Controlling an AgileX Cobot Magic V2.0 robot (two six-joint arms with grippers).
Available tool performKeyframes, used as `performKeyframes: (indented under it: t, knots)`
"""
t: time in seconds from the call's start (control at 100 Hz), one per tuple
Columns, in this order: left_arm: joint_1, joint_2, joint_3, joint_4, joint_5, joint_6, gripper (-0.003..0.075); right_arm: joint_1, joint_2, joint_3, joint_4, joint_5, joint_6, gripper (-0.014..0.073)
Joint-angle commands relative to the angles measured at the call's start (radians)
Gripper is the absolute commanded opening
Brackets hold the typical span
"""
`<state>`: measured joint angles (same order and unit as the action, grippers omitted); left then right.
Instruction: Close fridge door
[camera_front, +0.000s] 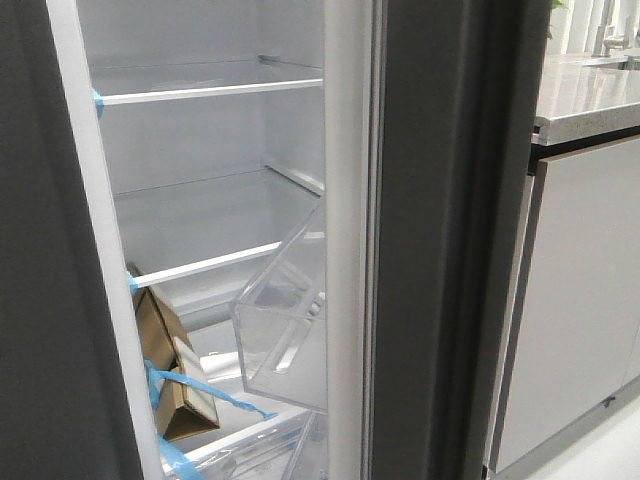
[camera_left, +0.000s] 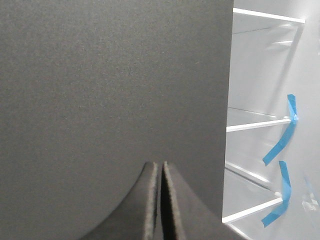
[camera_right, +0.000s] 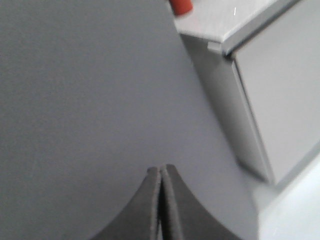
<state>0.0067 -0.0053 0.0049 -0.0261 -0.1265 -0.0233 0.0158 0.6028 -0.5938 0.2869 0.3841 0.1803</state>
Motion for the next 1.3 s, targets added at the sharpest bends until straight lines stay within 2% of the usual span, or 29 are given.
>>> performKeyframes:
  t: [0.0,0.14,0.28,0.43,0.58,0.83,1.05,1.19,1.29]
  knots:
    - [-0.001,-0.011,0.035,-0.004,-0.073,-0.002,-0.002,0.002,0.095,-0.083,0.091,-0.029,-0.003,-0.0046]
    - [-0.001,-0.011,0.035,-0.004,-0.073,-0.002,-0.002,0.002,0.202,-0.154,0.219,0.015,-0.017,-0.0046]
    - [-0.001,-0.011,0.035,-0.004,-0.073,-0.002,-0.002,0.002,0.285,-0.21,0.415,0.065,-0.154,-0.0046]
    - [-0.001,-0.011,0.035,-0.004,-0.073,-0.002,-0.002,0.002,0.368,-0.272,0.677,0.188,-0.395,-0.0046]
    - [-0.001,-0.011,0.035,-0.004,-0.073,-0.002,-0.002,0.002,0.44,-0.309,0.995,0.291,-0.684,-0.0046]
    - [-0.001,-0.011,0.035,-0.004,-0.073,-0.002,-0.002,0.002,0.536,-0.314,1.311,0.441,-1.049,-0.0046]
    - [-0.001,-0.011,0.035,-0.004,-0.073,-0.002,-0.002,0.005,0.627,-0.388,1.343,0.465,-1.168,-0.0046]
    - [-0.001,-0.011,0.035,-0.004,-0.073,-0.002,-0.002,0.058,0.675,-0.477,1.298,0.399,-1.19,-0.0046]
    - [-0.001,-0.011,0.035,-0.004,-0.073,-0.002,-0.002,0.128,0.707,-0.535,1.244,0.298,-1.19,-0.0046]
